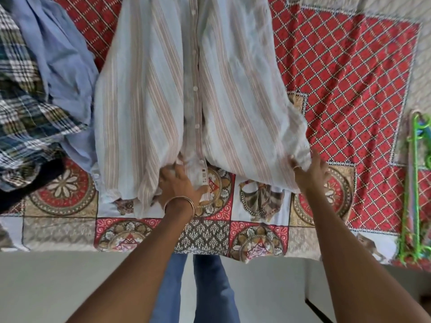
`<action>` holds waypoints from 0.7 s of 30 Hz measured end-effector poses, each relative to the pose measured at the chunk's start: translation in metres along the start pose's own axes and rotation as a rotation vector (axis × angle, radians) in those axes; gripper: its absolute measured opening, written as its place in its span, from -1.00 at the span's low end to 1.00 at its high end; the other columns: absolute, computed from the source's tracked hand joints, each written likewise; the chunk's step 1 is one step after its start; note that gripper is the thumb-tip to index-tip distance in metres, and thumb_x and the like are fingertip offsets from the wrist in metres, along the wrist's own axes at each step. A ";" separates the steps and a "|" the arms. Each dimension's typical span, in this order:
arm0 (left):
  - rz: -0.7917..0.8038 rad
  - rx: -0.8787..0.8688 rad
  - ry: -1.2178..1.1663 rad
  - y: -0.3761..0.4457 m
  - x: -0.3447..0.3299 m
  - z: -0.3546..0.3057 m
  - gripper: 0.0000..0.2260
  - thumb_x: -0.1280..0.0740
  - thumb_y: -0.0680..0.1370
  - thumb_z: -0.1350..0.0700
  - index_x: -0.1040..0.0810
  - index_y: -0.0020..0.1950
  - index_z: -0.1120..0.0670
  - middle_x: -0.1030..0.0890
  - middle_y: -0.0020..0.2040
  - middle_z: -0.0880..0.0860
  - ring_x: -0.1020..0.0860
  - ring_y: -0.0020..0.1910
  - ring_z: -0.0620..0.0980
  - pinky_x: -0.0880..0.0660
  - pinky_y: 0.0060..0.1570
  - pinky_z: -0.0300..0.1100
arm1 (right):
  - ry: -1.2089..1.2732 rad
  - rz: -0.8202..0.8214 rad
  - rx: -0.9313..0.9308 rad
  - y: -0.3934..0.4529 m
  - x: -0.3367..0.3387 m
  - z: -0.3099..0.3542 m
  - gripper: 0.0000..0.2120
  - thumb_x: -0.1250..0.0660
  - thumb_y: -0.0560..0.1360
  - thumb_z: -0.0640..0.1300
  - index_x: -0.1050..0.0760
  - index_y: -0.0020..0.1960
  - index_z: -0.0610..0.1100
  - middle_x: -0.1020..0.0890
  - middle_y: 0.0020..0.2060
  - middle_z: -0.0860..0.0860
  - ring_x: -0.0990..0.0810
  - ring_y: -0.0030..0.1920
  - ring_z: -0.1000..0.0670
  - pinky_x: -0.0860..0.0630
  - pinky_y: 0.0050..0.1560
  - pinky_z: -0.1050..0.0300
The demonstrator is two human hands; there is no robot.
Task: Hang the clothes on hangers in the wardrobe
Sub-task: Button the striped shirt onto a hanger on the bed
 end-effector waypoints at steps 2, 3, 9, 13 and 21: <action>-0.111 -0.033 0.090 -0.005 0.003 -0.007 -0.14 -0.28 0.35 -0.43 -0.21 0.38 0.17 -0.25 0.34 0.26 -0.38 0.27 0.27 -0.45 0.08 0.10 | 0.009 -0.054 -0.041 0.005 0.003 -0.008 -0.36 -0.25 0.52 0.26 -0.22 0.48 -0.01 -0.26 0.46 -0.12 -0.07 0.48 -0.31 -0.01 0.37 -0.47; -0.154 -0.063 0.111 -0.003 0.006 -0.010 -0.13 -0.25 0.36 -0.45 -0.22 0.39 0.19 -0.30 0.34 0.28 -0.39 0.27 0.26 -0.44 0.09 0.10 | -0.001 -0.075 -0.063 0.009 0.001 -0.007 -0.42 -0.27 0.52 0.24 -0.33 0.41 -0.05 -0.37 0.39 -0.14 -0.16 0.44 -0.29 -0.04 0.38 -0.43; -0.125 0.048 -0.162 0.007 -0.003 -0.035 -0.16 -0.29 0.46 -0.30 -0.12 0.45 0.29 -0.48 0.24 0.24 -0.53 0.13 0.26 -0.45 -0.01 0.11 | -0.111 -0.106 0.011 0.005 -0.008 -0.004 -0.58 -0.46 0.44 0.06 -0.52 0.13 -0.22 -0.52 0.15 -0.15 -0.37 0.27 -0.22 -0.33 0.24 -0.22; -0.216 -0.021 -0.184 0.012 0.009 -0.044 -0.58 -0.27 0.55 -0.03 -0.39 0.28 0.23 -0.48 0.20 0.21 -0.53 0.08 0.25 -0.52 -0.08 0.11 | 0.123 -0.163 0.061 0.002 0.007 0.004 -0.70 -0.47 0.43 -0.04 -0.51 0.05 -0.18 -0.59 -0.08 -0.03 -0.56 0.01 -0.18 -0.46 0.14 -0.23; -0.335 -0.166 -0.543 -0.021 -0.003 -0.019 -0.72 -0.14 0.56 0.15 -0.48 0.23 0.14 -0.55 -0.18 0.10 -0.53 -0.26 0.06 -0.58 -0.20 0.03 | -0.542 -0.687 0.982 -0.163 -0.020 0.078 -0.73 -0.19 0.43 -0.36 -0.57 -0.02 -0.12 -0.59 -0.26 -0.03 -0.53 -0.18 -0.05 -0.36 -0.05 0.02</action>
Point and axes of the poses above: each hand's wrist, its own y-axis towards the middle knuckle, its own x-axis out of the back of the hand, z = x × y, the point moved 7 cm from there along y, towards the middle knuckle
